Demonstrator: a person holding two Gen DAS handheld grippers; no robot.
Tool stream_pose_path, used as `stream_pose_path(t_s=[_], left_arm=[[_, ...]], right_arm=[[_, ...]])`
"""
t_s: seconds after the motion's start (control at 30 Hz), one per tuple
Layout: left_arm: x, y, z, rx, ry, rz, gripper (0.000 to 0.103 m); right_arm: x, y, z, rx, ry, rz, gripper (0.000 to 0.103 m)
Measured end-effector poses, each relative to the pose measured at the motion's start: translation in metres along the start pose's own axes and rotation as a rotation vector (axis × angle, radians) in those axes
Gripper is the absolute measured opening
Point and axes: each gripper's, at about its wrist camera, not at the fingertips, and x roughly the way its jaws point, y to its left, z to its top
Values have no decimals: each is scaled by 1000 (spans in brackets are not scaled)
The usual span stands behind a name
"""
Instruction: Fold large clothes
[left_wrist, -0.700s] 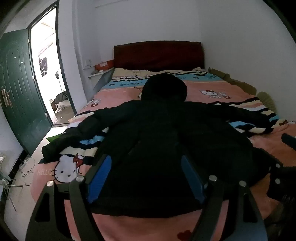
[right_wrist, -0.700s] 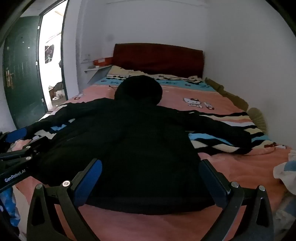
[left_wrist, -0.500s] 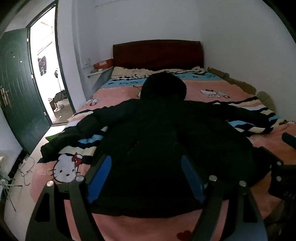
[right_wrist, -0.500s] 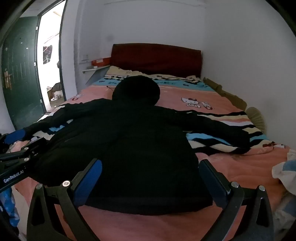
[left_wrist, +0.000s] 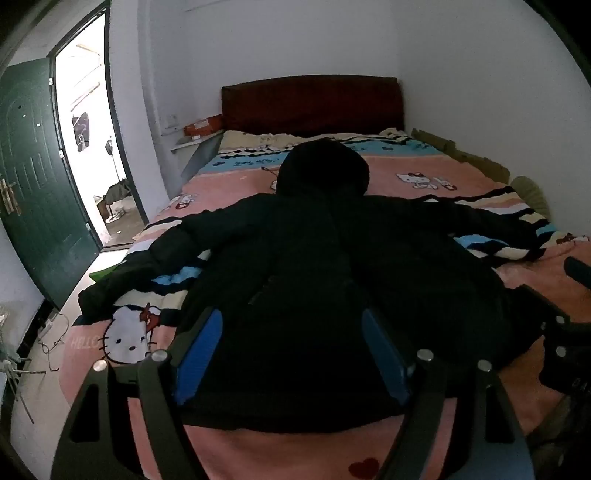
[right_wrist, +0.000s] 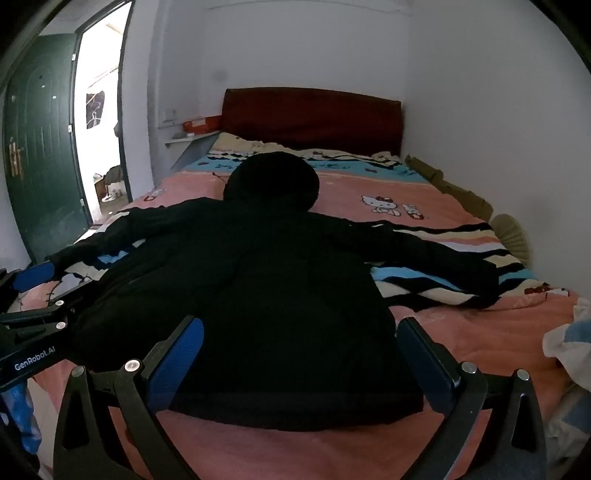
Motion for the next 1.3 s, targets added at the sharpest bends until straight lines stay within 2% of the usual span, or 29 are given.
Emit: stream_pose_path(t_s=[0.7, 0.93, 1.3], left_arm=[[4, -4, 2, -8, 9, 0, 77], [2, -5, 5, -23, -10, 0, 77], [-1, 9, 8, -55, -14, -3, 77]], right_arm=[[2, 0, 0, -9, 4, -3, 103], [3, 4, 6, -29, 2, -11, 103], [4, 14, 8, -67, 1, -4, 102]])
